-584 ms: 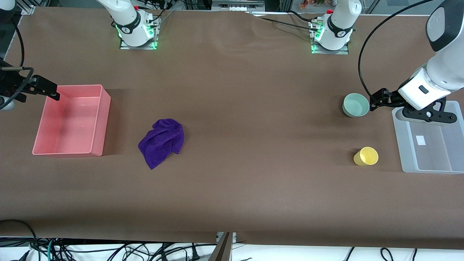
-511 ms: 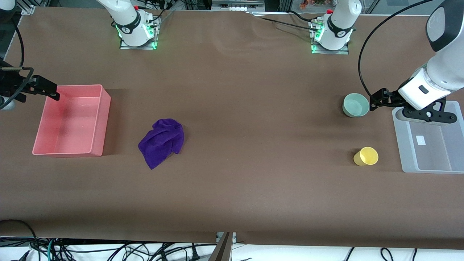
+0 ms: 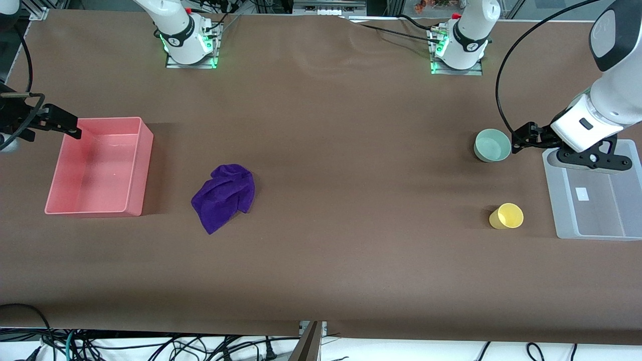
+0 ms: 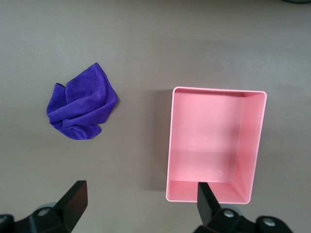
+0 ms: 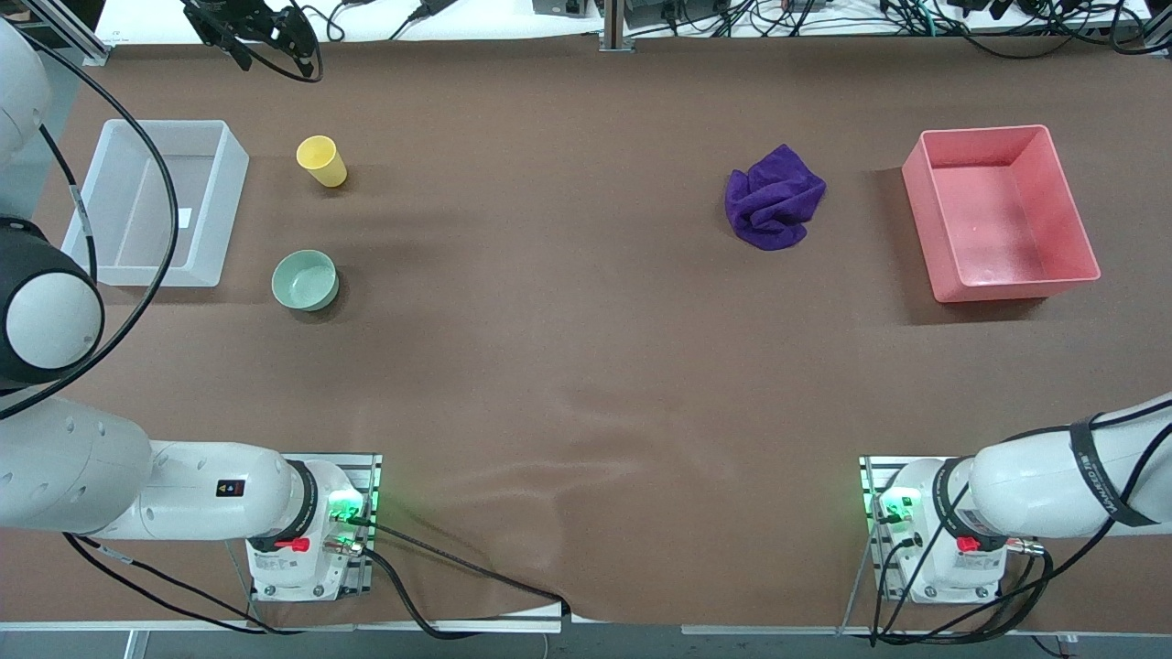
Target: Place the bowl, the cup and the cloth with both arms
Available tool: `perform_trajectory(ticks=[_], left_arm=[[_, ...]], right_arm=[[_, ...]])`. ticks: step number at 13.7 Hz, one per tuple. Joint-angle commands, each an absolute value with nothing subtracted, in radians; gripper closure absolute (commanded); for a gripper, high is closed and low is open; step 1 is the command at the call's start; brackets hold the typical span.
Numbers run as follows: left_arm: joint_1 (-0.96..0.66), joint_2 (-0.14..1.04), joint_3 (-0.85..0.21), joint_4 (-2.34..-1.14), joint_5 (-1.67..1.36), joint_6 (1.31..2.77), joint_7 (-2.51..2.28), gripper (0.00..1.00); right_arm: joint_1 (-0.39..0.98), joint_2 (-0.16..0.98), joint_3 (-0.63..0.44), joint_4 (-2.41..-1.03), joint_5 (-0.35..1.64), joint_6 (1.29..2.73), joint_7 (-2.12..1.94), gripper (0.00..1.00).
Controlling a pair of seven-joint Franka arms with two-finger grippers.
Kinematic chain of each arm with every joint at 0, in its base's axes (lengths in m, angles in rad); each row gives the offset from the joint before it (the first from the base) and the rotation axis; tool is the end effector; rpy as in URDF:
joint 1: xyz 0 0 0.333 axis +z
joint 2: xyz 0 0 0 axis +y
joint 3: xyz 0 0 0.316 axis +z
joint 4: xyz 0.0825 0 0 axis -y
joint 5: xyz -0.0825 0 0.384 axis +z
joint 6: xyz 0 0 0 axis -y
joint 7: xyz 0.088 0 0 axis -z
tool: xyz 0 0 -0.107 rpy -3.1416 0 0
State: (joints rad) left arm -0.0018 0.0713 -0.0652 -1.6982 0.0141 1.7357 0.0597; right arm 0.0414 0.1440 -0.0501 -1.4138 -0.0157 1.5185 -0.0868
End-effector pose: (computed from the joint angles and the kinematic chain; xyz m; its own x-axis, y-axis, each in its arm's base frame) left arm 0.5807 -0.0366 0.5376 0.9911 -0.1286 -0.0341 -0.1289 -0.9916 -0.0072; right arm 0.5935 -0.0046 0.6111 0.9962 0.0774 -0.0409 0.0783 -0.9967 0.0194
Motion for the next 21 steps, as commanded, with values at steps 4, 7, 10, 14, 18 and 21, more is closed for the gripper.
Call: perform_trajectory(ticks=[4,7,10,14,18,21], left_arm=[[-0.005,0.084,-0.061,-1.693,-0.006,1.568,0.084,0.00],[0.014,0.104,-0.060,-1.739,0.061,1.574,0.213,0.00],[0.037,0.107,-0.060,-1.872,0.113,1.678,0.395,0.00],[0.116,0.109,-0.060,-2.109,0.115,1.979,0.703,0.00],[0.143,0.120,-0.060,-2.334,0.136,2.312,0.788,0.00],[0.179,0.191,-0.061,-2.390,0.213,2.469,0.799,0.00]], right_arm=[[0.043,0.199,-0.048,-1.422,-0.031,1.505,-0.098,0.00],[0.061,0.259,-0.041,-1.436,-0.029,1.508,-0.091,0.00],[0.129,0.348,-0.040,-1.491,-0.005,1.627,-0.057,0.00],[0.152,0.345,0.029,-1.776,-0.005,1.973,0.141,0.00],[0.156,0.360,0.083,-1.986,-0.005,2.251,0.288,0.00],[0.176,0.411,0.104,-2.088,-0.006,2.443,0.409,0.00]])
